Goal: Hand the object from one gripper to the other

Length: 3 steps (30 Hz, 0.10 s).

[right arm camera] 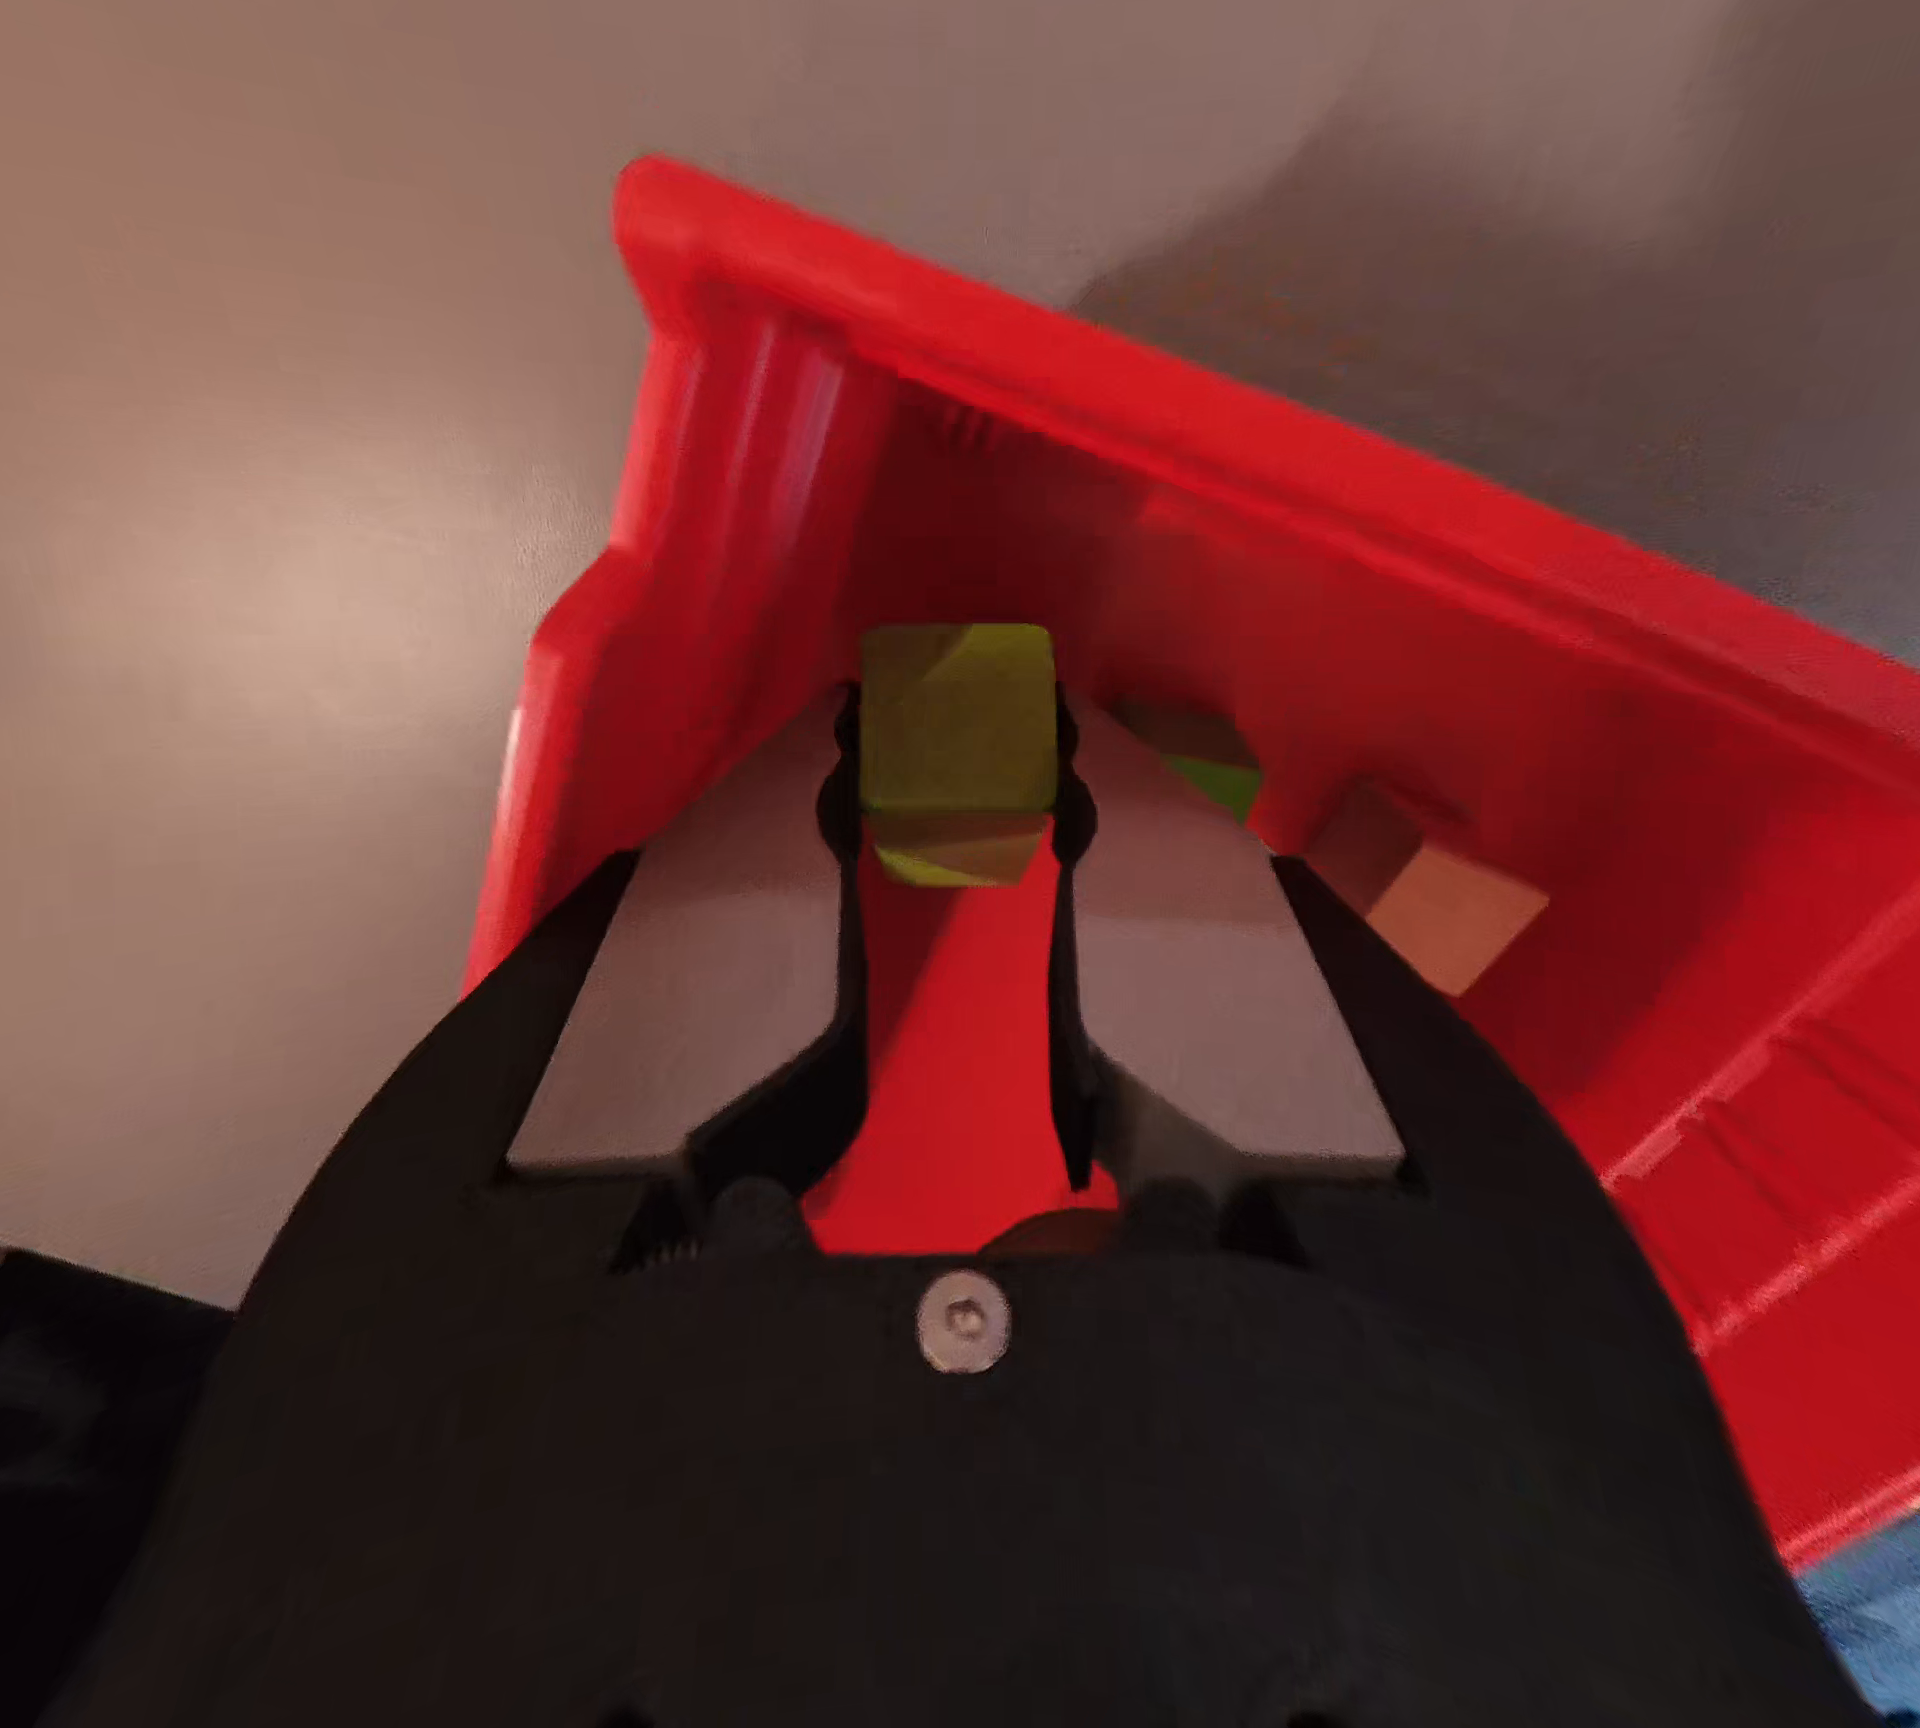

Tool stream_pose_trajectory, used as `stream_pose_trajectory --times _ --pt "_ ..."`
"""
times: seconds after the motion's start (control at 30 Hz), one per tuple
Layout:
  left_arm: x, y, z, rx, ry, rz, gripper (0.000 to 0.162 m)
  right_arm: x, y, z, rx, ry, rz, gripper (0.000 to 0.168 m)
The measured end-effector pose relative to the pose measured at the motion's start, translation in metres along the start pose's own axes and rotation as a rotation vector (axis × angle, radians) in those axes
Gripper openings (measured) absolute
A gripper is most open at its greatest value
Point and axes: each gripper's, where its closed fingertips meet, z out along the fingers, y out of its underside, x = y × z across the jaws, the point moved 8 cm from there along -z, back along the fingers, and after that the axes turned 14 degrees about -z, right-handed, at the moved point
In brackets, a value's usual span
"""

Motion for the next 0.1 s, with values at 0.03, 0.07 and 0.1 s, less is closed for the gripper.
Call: stream_pose_trajectory --times 0.03,0.07,0.1 --pt "-0.0012 0.0001 -0.0004 -0.001 -0.004 0.000 0.031 0.0017 -0.0019 0.0009 -0.001 -0.010 0.010 0.033" --pt "-0.0023 -0.0004 -0.0011 0.000 -0.006 -0.003 0.031 0.0028 -0.0032 0.0019 -0.001 -0.015 0.015 0.032" --pt "-0.0029 -0.0010 -0.0019 0.004 -0.005 -0.005 0.031 0.0034 -0.0043 0.0029 -0.001 -0.016 0.017 0.032"
